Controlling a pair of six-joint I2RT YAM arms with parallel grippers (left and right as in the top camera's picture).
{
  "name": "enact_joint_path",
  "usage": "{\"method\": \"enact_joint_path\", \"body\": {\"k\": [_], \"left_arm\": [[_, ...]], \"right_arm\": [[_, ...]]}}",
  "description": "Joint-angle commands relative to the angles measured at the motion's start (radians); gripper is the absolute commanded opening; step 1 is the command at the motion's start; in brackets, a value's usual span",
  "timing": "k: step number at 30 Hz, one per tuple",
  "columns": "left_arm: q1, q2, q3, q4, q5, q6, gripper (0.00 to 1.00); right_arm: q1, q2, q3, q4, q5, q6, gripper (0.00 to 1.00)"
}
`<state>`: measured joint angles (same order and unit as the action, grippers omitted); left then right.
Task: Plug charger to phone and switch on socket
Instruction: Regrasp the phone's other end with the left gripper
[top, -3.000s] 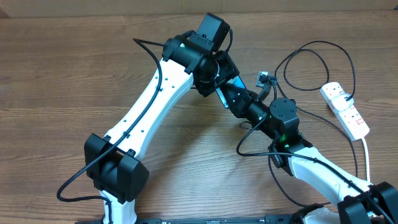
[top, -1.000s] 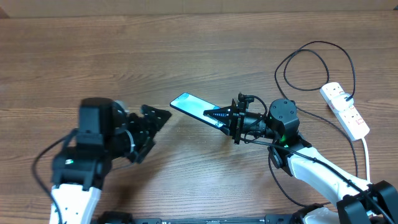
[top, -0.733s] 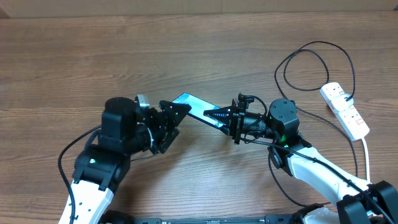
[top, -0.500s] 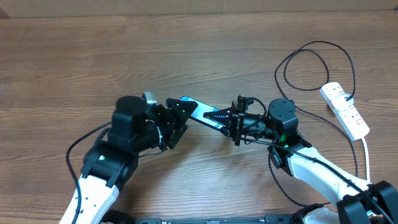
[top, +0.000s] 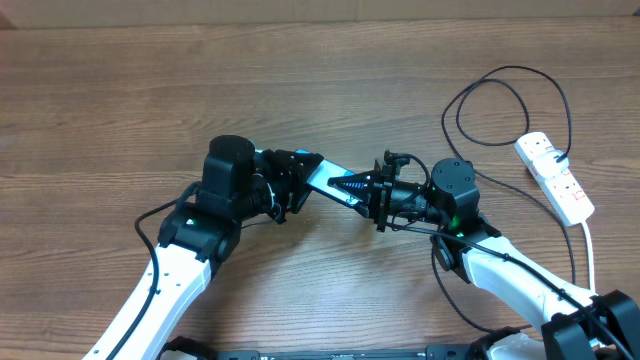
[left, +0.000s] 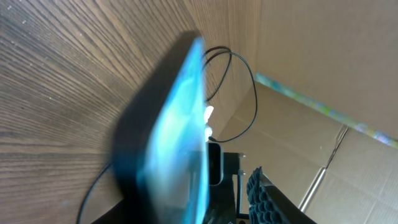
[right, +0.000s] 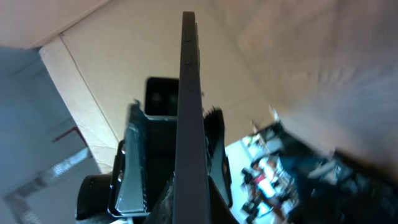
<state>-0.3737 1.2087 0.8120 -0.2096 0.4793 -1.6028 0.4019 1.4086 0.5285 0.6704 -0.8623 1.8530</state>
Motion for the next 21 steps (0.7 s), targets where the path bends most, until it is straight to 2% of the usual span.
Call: {"method": "enact_joint_path", "body": {"k": [1,9,14,21], "left_arm": [[-0.008,0.008,0.002,0.005,0.037,-0.048,0.37],[-0.008,0.008,0.002,0.004,0.042,-0.050,0.33],[-0.008,0.008,0.002,0.005,0.034,-0.051,0.20],[-0.008,0.008,0.002,0.023,0.034,-0.059,0.12]], "right_arm": [[0.005,-0.010,0.016,0.016,0.080,-0.179,0.04],[0.034,-0.010,0.016,0.055,0.084,-0.177,0.04],[0.063,-0.010,0.016,0.067,0.104,-0.095,0.04],[0.063,-0.010,0.016,0.010,0.106,-0.050,0.04]]}}
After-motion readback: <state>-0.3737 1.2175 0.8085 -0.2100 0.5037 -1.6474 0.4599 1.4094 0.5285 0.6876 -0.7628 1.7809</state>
